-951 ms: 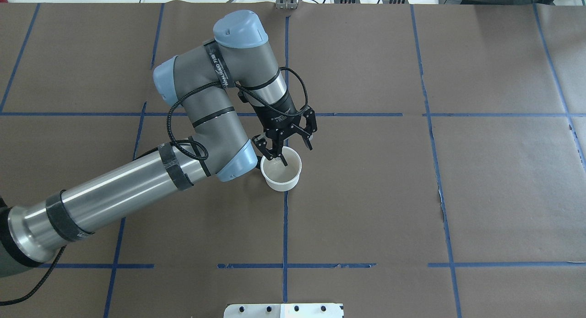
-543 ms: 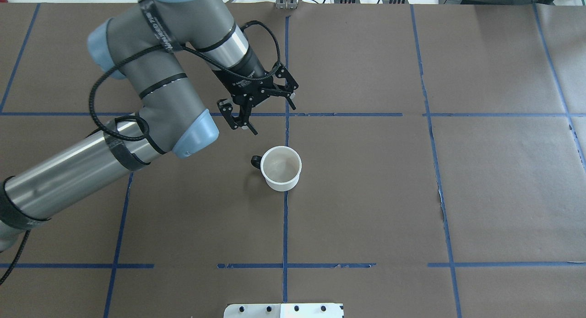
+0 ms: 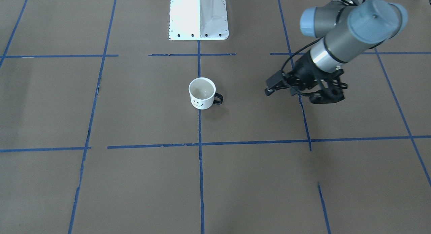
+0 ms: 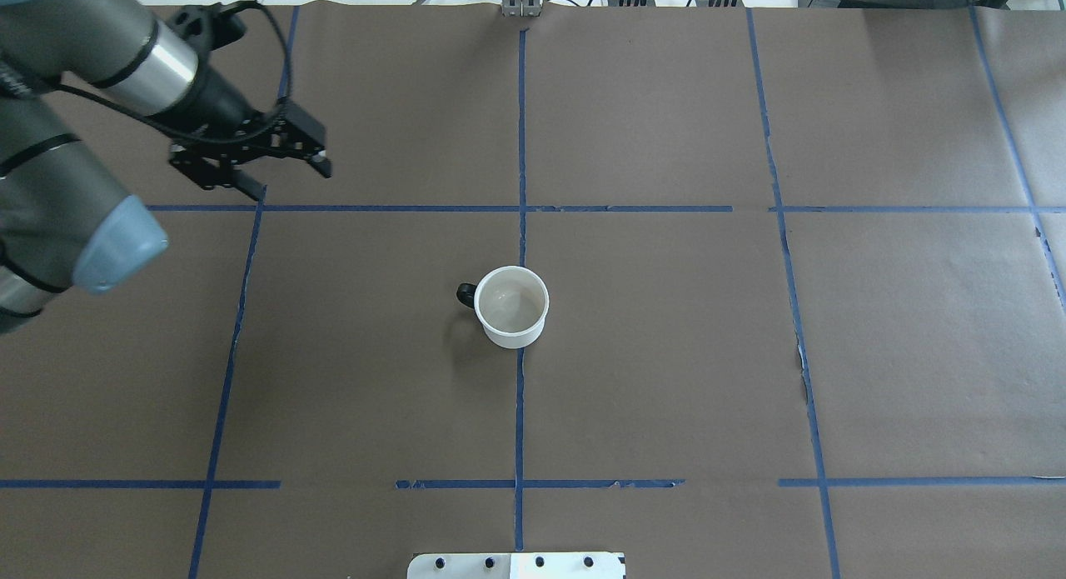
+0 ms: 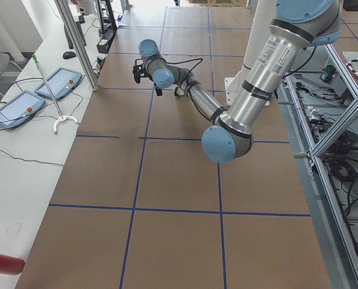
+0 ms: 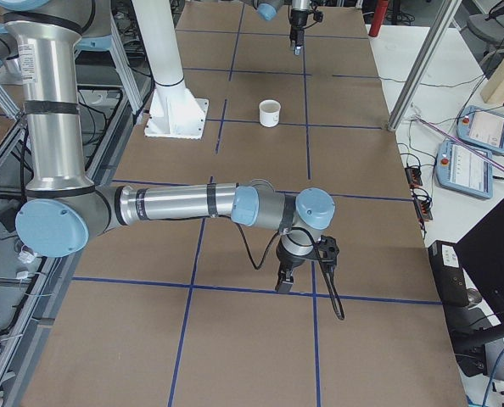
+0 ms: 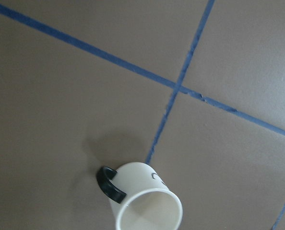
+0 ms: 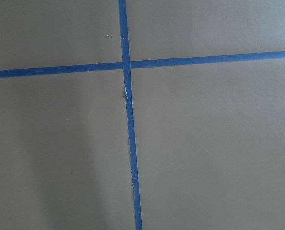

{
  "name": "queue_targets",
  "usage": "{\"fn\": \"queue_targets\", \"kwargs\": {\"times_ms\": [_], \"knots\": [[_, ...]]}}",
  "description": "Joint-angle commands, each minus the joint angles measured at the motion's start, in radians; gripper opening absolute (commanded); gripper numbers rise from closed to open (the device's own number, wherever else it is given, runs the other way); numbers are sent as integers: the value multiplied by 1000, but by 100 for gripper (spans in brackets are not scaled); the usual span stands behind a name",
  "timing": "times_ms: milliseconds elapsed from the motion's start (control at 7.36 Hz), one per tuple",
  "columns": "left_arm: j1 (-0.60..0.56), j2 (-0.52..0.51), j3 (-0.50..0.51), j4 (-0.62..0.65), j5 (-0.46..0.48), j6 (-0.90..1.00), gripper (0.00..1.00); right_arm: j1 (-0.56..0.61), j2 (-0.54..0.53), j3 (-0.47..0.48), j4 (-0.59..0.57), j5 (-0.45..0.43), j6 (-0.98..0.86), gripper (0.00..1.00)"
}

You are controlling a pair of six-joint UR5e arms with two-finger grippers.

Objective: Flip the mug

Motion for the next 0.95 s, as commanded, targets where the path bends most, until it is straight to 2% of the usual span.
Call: {"fn": "queue_targets", "kwargs": {"times_ms": [0, 272, 407, 543, 815], "knots": [[-145, 245, -40, 1, 38, 374, 100, 0, 0, 0, 0, 0, 0, 100], [-274, 429, 7, 1, 53, 702, 100, 0, -1, 0, 0, 0, 0, 100], [-334, 480, 33, 3, 51, 842, 100, 0, 0, 0, 0, 0, 0, 100], [-403, 488, 74, 36, 53, 944, 100, 0, 0, 0, 0, 0, 0, 100], [-469, 485, 67, 217, 59, 1076, 100, 0, -1, 0, 0, 0, 0, 100]]}}
